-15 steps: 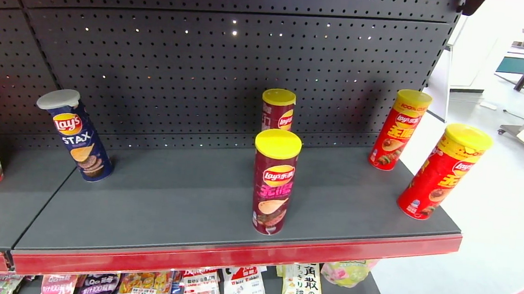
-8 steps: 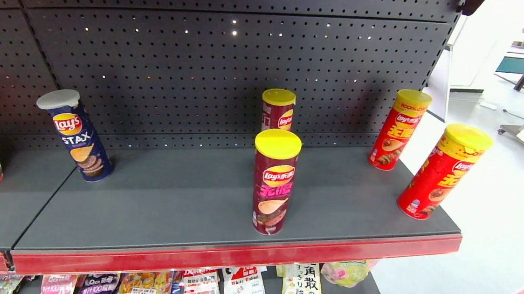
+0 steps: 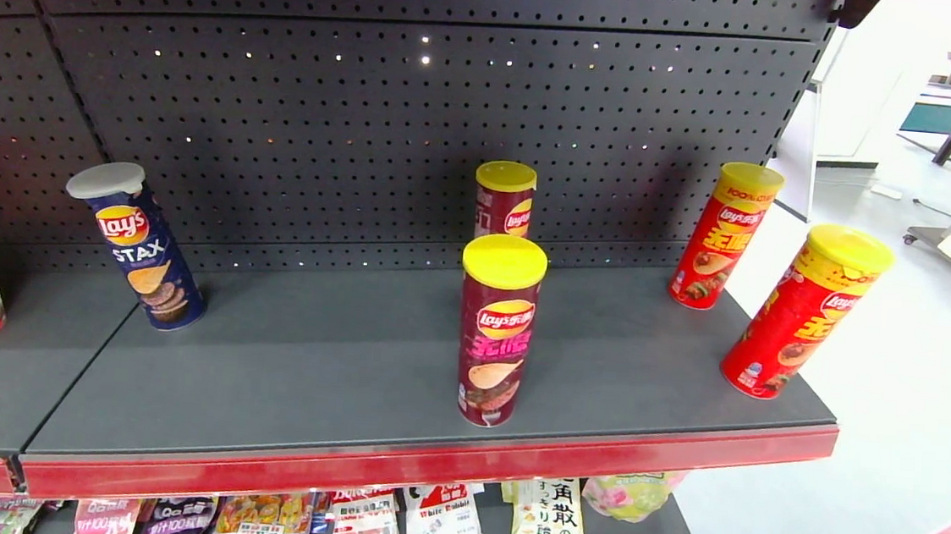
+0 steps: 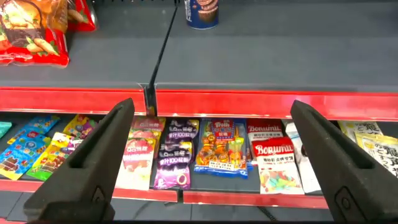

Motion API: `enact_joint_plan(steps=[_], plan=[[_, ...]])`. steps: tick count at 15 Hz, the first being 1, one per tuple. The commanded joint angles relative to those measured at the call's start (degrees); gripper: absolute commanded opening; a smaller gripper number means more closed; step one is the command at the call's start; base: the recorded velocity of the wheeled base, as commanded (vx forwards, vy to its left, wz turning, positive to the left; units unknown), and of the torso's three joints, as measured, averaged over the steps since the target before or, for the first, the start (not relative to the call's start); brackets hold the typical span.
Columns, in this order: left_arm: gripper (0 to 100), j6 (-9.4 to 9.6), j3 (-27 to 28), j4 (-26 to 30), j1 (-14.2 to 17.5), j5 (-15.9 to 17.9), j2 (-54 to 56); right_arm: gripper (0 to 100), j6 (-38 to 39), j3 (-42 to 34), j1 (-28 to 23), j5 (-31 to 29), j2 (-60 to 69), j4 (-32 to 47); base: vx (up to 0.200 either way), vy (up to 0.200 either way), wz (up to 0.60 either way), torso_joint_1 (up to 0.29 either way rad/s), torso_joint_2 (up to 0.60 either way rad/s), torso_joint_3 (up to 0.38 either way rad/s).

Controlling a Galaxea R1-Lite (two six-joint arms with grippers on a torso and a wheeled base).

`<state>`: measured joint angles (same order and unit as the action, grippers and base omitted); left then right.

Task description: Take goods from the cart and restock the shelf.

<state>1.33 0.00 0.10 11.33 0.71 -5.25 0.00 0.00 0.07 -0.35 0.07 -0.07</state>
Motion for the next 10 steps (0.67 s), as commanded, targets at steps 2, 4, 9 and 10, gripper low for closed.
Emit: enact_joint_plan(steps=[2,4,9,10], plan=[[100,0.08,0.0,0.0,0.0,0.0,-0.4,100,0.0,0.0,0.0,0.0,-0.1,0.0,-0.2,0.0,0.0,0.005,0.0,0.002],[100,0.08,0.0,0.0,0.0,0.1,-0.4,100,0.0,0.0,0.0,0.0,-0.1,0.1,-0.2,0.0,0.0,0.01,0.0,-0.002],[100,0.08,0.0,0.0,0.0,0.1,-0.4,100,0.0,0.0,0.0,0.0,-0.1,0.0,0.0,0.0,-0.24,0.002,0.0,-0.001],[100,0.08,0.0,0.0,0.0,0.1,-0.4,100,0.0,0.0,0.0,0.1,-0.1,0.0,0.0,0.0,-0.6,0.022,0.0,0.002]])
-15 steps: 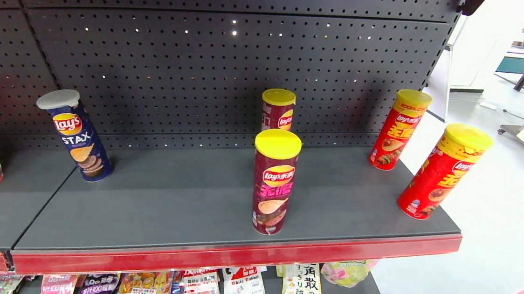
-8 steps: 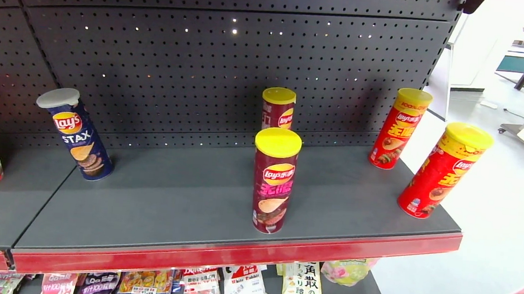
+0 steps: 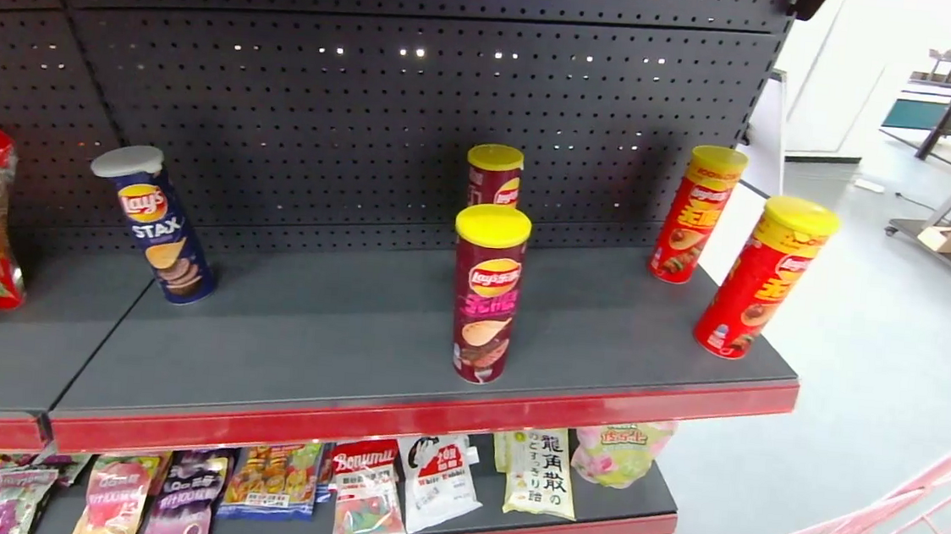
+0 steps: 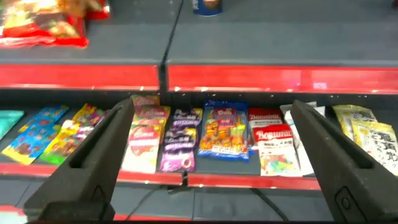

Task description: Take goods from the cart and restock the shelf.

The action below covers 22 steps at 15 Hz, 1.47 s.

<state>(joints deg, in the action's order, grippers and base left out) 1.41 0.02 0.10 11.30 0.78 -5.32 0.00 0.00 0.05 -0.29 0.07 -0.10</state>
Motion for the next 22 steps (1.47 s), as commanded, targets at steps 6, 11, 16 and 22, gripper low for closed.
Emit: enact_joint_plan(steps=[6,11,16,22], plan=[[100,-0.01,0.0,0.0,0.0,0.1,-0.3,100,-0.1,0.0,0.0,0.0,-0.1,0.0,0.0,0.0,-0.6,0.006,0.0,0.005],[100,-0.01,0.0,0.0,0.0,0.1,-0.3,100,-0.1,0.0,0.0,0.0,-0.1,0.1,0.0,0.0,-0.36,0.001,0.0,0.002],[100,-0.01,0.0,0.0,0.0,0.1,-0.3,100,-0.2,0.0,0.2,0.0,-0.7,0.1,0.0,0.0,0.0,0.0,0.0,0.0],[100,-0.01,0.0,0.0,0.0,0.1,-0.3,100,13.4,31.6,5.4,4.2,-44.6,-0.8,0.0,0.0,0.0,0.0,0.0,0.0]])
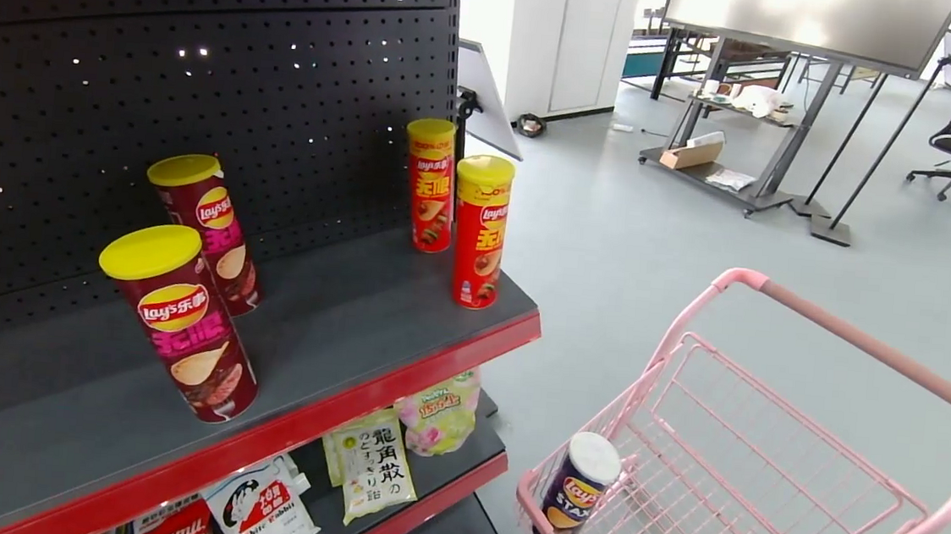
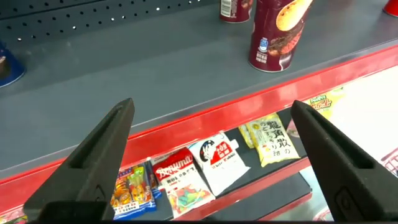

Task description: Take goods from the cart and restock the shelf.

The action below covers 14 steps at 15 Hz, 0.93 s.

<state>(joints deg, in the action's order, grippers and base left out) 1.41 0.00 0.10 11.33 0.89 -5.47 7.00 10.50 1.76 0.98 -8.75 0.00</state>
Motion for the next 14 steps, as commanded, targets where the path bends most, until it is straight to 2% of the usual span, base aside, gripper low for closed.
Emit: enact_joint_plan(steps=[1,3,4,5,6,8,9,14], plan=[[100,-0.01,0.0,0.0,0.0,0.0,-0.2,100,6.2,20.6,2.6,2.9,-41.2,-1.9,0.0,0.0,0.0,0.0,0.0,0.0],[100,-0.01,0.0,0.0,0.0,0.0,-0.2,100,6.8,16.8,1.8,2.8,-62.4,-18.6,0.0,0.0,0.0,0.0,0.0,0.0],[100,-0.01,0.0,0.0,0.0,0.0,-0.2,100,6.5,16.2,1.8,2.8,-64.0,-20.7,0.0,0.0,0.0,0.0,0.0,0.0],[100,-0.01,0.0,0.0,0.0,0.0,-0.2,100,6.7,12.9,3.0,3.0,-76.8,-33.4,0.0,0.0,0.0,0.0,0.0,0.0],[100,-0.01,0.0,0.0,0.0,0.0,-0.2,100,7.4,11.9,5.8,2.9,-81.2,-37.0,0.0,0.0,0.0,0.0,0.0,0.0],[100,-0.01,0.0,0.0,0.0,0.0,-0.2,100,10.3,11.1,12.7,2.9,-83.9,-37.4,0.0,0.0,0.0,0.0,0.0,0.0],[100,-0.01,0.0,0.0,0.0,0.0,-0.2,100,11.5,11.2,14.5,2.9,-84.9,-37.7,0.0,0.0,0.0,0.0,0.0,0.0],[100,-0.01,0.0,0.0,0.0,0.0,-0.2,100,12.4,8.5,19.7,2.6,-86.3,-37.9,0.0,0.0,0.0,0.0,0.0,0.0]])
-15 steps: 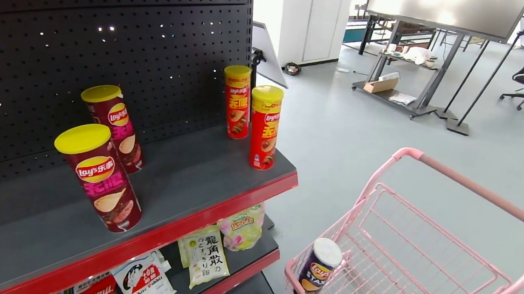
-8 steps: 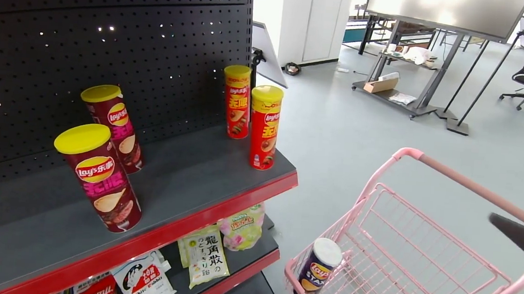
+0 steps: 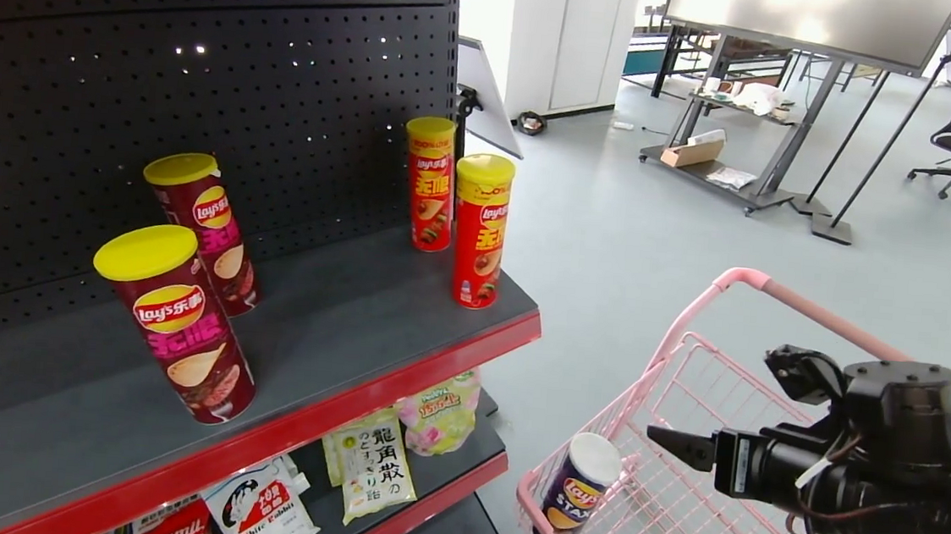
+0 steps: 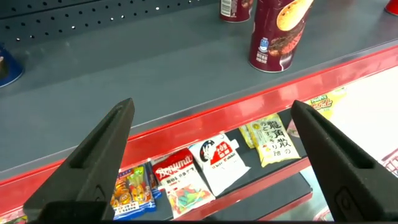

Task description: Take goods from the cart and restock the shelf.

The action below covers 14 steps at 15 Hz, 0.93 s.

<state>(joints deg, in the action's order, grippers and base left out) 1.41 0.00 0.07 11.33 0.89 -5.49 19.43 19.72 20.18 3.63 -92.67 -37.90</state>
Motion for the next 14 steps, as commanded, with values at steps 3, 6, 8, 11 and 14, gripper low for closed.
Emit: enact_joint_plan(steps=[3,6,8,11,14], plan=[[100,-0.01,0.0,0.0,0.0,0.0,-0.1,100,0.0,-1.4,3.4,-1.4,-2.2,0.1,0.0,0.0,0.0,0.0,0.0,0.0],[100,-0.01,0.0,0.0,0.0,0.0,-0.1,100,0.1,-4.3,11.1,-10.7,-3.4,0.1,0.0,0.0,0.0,-0.059,0.12,0.076],[100,-0.01,0.0,0.0,0.0,0.0,-0.1,100,0.1,-4.0,11.6,-12.8,-4.7,0.1,0.0,0.0,0.0,-0.146,0.34,0.181],[100,-0.01,0.0,0.0,0.0,0.0,-0.1,100,0.0,-2.8,11.5,-12.8,-5.4,0.1,0.0,0.0,0.0,-0.147,0.34,0.188],[100,-0.01,0.0,0.0,0.0,0.0,-0.1,100,0.0,-2.4,11.6,-12.9,-6.0,-0.3,0.0,0.0,0.0,-0.144,0.35,0.198]])
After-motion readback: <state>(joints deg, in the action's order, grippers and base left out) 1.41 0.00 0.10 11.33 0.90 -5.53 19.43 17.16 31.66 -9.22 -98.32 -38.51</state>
